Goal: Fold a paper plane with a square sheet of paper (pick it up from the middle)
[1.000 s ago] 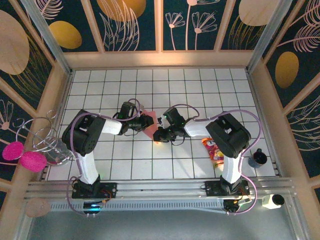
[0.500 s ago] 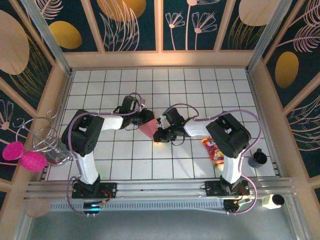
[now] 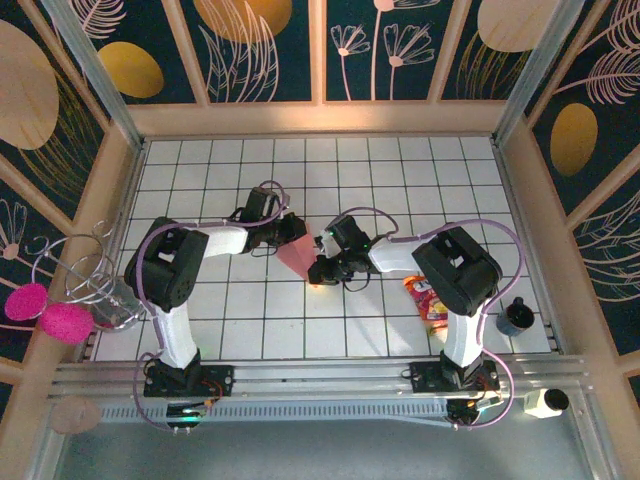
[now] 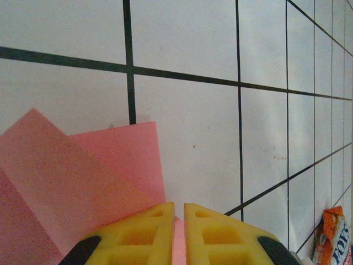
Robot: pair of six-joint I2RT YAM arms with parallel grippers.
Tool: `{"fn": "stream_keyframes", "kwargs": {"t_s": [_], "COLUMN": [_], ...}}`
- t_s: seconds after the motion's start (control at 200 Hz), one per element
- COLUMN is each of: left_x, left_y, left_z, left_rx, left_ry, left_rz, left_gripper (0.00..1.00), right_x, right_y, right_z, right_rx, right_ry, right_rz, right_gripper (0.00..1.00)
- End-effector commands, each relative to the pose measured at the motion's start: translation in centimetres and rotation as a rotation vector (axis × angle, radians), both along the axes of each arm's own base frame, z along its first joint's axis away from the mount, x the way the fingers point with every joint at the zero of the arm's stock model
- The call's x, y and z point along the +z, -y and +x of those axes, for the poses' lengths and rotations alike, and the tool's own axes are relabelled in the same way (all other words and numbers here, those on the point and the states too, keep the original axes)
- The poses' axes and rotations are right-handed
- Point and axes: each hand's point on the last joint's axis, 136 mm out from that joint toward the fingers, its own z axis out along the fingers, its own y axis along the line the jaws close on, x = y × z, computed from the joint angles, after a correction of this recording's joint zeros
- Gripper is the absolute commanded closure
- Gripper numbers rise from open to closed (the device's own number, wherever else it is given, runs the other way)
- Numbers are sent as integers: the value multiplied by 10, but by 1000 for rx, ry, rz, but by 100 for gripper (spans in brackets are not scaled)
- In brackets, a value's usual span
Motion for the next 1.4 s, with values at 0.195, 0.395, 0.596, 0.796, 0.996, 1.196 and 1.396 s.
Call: {"fn": "stream_keyframes", "kwargs": {"t_s": [0.195, 0.395, 0.596, 0.796, 0.996, 1.196, 1.396], "left_x": [-15, -23, -24, -30, -39, -49, -52], "left_y": [-9, -14, -19, -19, -19, -23, -23], "left_z": [2, 2, 4, 1, -1, -12, -14], "left_rx": [24, 38, 62, 60, 55, 61, 60], "left_ry": [-22, -40, -42, -57, -79, -107, -110], "left_rz": [55, 75, 95, 93, 90, 96, 92], "left_gripper": [88, 88, 89, 88, 88, 89, 89], "right_x": [-29, -30, -31, -32, -18, 56, 55], "right_y": [32, 33, 34, 36, 27, 3, 0], "right_z": [-14, -14, -14, -15, -8, 33, 53], "right_rx": [-39, -43, -44, -48, -50, -135, -201], "right_ry": [-80, -80, -81, -86, -68, 72, 96], "right_rz": [-142, -143, -147, -151, -102, 81, 71], "right_gripper": [91, 91, 91, 91, 91, 84, 86]}}
